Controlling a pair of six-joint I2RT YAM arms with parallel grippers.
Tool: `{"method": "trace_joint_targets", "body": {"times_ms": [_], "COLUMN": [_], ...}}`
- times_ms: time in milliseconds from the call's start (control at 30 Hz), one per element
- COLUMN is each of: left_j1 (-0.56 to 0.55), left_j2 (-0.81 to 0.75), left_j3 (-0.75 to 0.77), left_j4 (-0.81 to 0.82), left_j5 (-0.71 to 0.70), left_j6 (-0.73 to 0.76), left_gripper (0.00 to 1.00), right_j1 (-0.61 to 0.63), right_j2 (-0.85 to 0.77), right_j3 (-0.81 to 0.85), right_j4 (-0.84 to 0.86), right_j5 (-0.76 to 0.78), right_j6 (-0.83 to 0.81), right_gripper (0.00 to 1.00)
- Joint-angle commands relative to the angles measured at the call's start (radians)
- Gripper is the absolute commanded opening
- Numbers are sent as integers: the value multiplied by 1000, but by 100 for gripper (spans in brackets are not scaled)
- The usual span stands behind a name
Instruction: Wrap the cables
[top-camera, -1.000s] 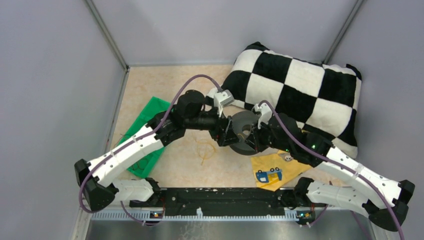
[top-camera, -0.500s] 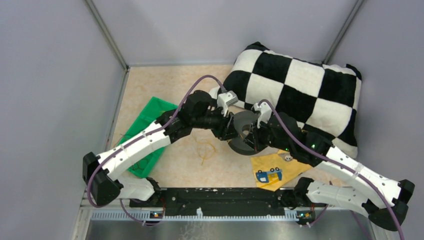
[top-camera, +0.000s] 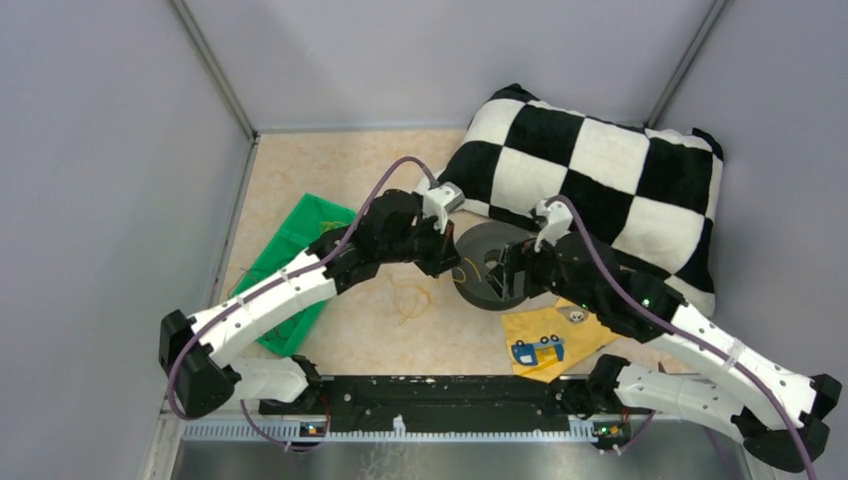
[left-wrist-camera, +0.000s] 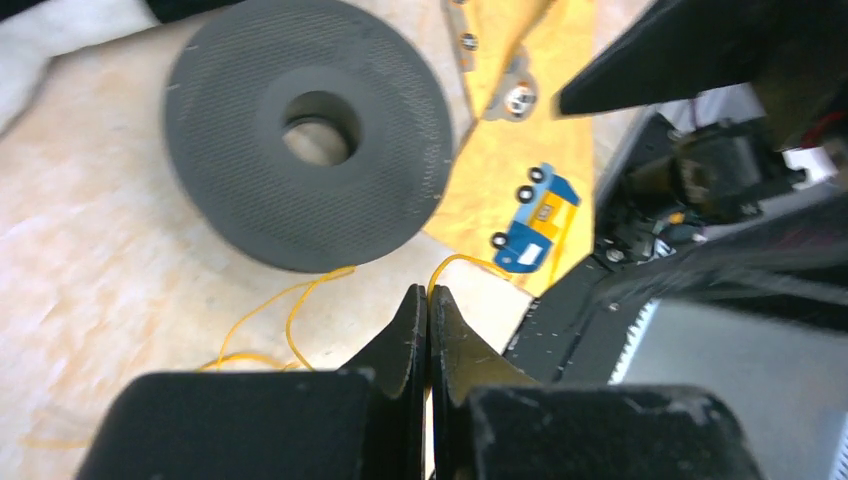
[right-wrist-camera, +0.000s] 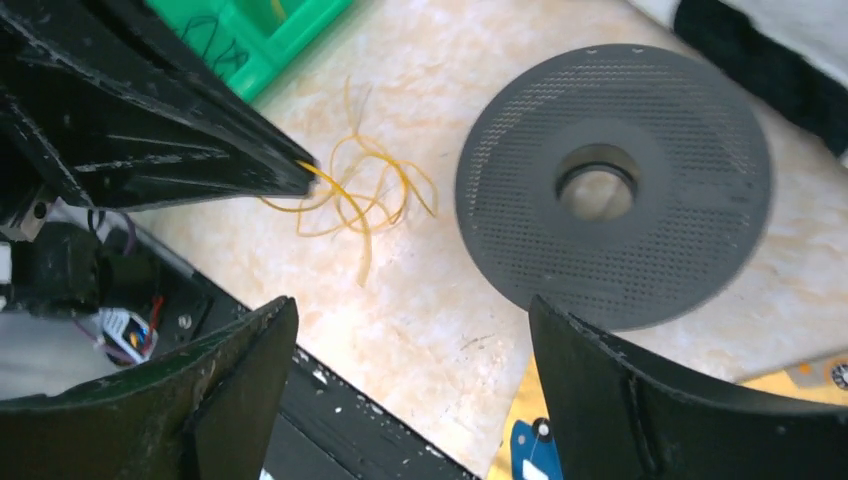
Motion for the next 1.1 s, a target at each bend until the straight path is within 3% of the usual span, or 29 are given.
{"method": "trace_joint_targets", "body": {"times_ms": [0,167,367,600,867,1067], "left_j1": [-1,-1,-2,-4,-4,-4], "left_j2": [-153,-323,-349,-358,-364,-361], "left_j3": [-76,-296,-444,-560,-546,-530], "left_j4": [109,423,614,806,765,730], "left_j5": [-225,-288,-234,-207,-184,-172], "left_j6": [-56,-144,-139,-95,-86,-85], "left_gripper": [0,0,0,0,0,0], "right_j1": [5,4,5,8,9,9], "right_j2": [-183,-397,-321,-185,-102,-47], "right_j3": [-50,-281,-420,-469,-426,-435], "right_j4": [43,307,617,840,809,866], "right_j5": [252,266,112,35,23,-12], "right_j6": [155,411,698,761,647,633], "right_gripper": [86,82,80,75,68,49]}}
